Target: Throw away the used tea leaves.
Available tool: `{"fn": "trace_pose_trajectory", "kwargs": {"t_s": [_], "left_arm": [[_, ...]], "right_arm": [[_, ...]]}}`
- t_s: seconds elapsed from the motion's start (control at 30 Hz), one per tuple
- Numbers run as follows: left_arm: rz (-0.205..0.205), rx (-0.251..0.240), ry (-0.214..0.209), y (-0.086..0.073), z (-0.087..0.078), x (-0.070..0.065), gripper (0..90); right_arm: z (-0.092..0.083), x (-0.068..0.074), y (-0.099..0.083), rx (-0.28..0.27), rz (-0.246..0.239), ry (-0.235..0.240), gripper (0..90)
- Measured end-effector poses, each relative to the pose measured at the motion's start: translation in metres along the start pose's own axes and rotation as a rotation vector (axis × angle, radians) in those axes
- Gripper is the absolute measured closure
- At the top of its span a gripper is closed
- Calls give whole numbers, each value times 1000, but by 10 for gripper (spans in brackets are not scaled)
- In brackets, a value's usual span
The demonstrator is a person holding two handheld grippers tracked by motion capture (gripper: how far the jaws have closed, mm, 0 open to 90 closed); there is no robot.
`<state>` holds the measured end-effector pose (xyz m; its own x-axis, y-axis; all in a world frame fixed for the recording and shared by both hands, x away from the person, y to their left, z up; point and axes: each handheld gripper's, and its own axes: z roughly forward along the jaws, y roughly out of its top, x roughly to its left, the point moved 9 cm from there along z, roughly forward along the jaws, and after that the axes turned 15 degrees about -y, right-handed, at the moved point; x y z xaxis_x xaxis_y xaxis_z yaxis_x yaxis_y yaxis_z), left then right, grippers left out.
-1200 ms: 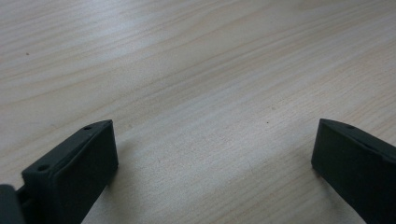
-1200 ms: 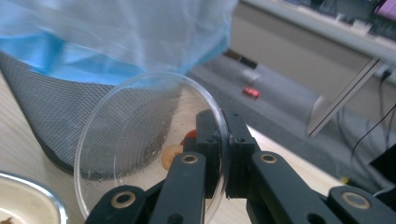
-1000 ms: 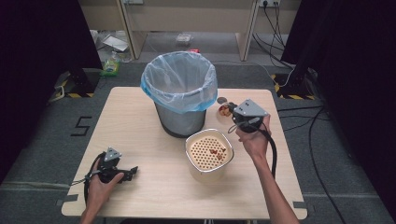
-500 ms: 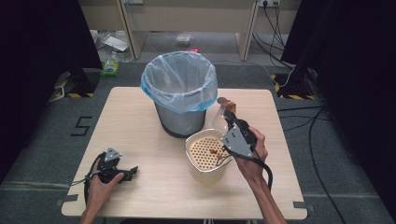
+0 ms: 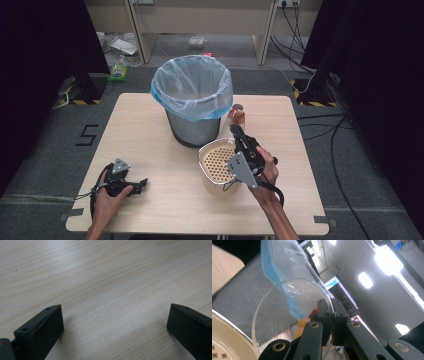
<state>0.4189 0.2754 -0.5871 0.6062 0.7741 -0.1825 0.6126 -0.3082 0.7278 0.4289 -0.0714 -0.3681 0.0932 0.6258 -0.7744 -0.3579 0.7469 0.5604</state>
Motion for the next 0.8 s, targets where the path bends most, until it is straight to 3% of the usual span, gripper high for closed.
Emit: {"fn": "trace_pose_trajectory", "kwargs": {"t_s": [0.03,0.07,0.13,0.17,0.2,0.27,0.37,0.4,0.5,0.57,0.7,0.8], "left_arm": [[-4,-1,-2,0,0,0,0],[-4,-1,-3,0,0,0,0],[0,-1,1,0,0,0,0],[3,-2,3,0,0,0,0],[4,-3,4,0,0,0,0],[-1,-1,0,0,0,0,0],[0,-2,2,0,0,0,0],[4,-2,4,0,0,0,0],[-1,-1,0,0,0,0,0],[3,-2,3,0,0,0,0],[0,-1,1,0,0,0,0],[-3,-1,-1,0,0,0,0]], "right_arm": [[0,0,0,-6,-4,-12,878],[-4,-2,8,-63,-53,-54,879],[-4,0,8,-67,-64,-53,878],[-2,4,5,-41,-58,-38,877],[-2,6,5,-48,-55,-43,878],[-4,9,11,-81,-95,-46,877],[-4,9,11,-85,-81,-55,878],[-4,10,14,-113,-136,-65,878],[-5,11,12,-107,-100,-68,878],[-6,10,17,-135,-147,-76,878],[-5,11,14,-129,-138,-79,878],[-5,12,12,-133,-161,-84,878]]}}
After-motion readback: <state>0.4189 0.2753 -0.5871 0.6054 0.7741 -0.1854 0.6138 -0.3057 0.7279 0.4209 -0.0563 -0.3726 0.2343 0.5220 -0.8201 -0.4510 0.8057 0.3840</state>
